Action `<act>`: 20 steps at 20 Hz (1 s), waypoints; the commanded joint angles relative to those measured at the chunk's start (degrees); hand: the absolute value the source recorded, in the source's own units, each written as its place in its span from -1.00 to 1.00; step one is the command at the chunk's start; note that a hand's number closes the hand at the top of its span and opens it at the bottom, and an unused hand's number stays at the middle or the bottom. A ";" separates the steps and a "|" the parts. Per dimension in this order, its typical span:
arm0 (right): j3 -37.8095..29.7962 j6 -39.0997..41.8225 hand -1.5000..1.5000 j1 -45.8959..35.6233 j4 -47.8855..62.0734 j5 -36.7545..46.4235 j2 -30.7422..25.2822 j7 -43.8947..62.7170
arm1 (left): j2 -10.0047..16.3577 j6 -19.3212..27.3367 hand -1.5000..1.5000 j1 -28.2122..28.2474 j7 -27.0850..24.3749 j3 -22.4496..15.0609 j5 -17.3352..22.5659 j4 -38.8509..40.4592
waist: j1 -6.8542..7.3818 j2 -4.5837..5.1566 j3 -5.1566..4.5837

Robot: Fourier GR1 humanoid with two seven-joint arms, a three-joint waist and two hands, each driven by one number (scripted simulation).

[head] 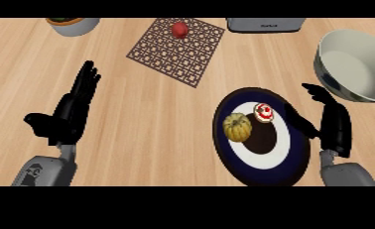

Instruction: Pick the squash from the plate and place it in the bowl

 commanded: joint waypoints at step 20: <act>8.25 1.65 -1.00 -8.94 2.35 60.65 19.96 53.77 | -2.93 2.22 0.00 -1.07 5.85 -5.19 -3.24 -1.62 | 2.42 -0.51 0.43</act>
